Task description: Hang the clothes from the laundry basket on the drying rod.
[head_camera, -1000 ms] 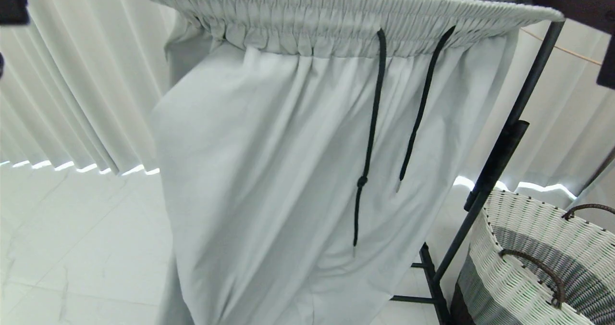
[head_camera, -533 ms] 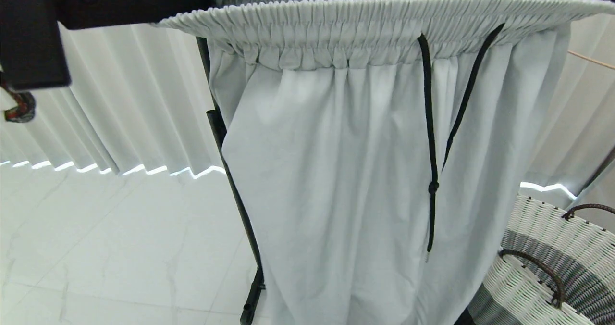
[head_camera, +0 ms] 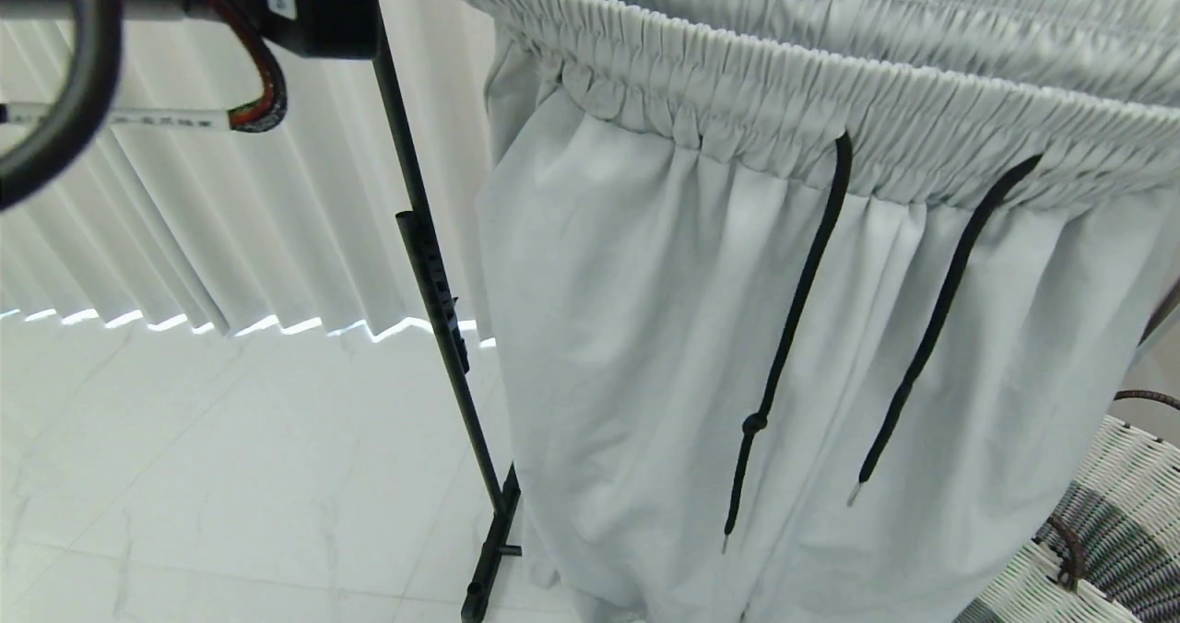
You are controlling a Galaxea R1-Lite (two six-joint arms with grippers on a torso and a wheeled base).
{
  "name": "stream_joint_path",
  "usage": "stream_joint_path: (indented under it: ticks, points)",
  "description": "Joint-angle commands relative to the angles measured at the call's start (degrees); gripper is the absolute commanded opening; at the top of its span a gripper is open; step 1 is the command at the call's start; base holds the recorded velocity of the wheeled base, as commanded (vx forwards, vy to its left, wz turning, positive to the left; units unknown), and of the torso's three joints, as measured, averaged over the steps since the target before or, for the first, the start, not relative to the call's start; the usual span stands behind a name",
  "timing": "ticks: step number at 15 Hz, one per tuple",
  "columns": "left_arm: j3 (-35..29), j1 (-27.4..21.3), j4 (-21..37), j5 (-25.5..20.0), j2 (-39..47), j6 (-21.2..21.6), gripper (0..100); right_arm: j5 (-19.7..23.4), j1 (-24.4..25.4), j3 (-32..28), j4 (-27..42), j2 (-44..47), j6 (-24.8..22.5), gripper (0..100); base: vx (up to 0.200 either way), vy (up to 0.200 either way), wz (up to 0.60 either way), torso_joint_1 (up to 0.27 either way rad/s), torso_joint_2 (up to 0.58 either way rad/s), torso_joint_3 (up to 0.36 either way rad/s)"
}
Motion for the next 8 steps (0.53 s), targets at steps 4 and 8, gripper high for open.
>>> stream_joint_path:
  ticks: [4, 8]
  points:
    - [-6.4, 4.7, 0.0, -0.2, 6.6, -0.2, 0, 0.1, 6.6, 0.2, 0.3, 1.9, 0.0, 0, 0.000, 0.000, 0.00, 0.000, 0.00, 0.000]
    - [-6.6, 5.2, 0.0, -0.7, 7.7, -1.2, 0, 0.1, 8.7, 0.2, 0.3, 2.2, 0.0, 0, 0.000, 0.000, 0.00, 0.000, 0.00, 0.000]
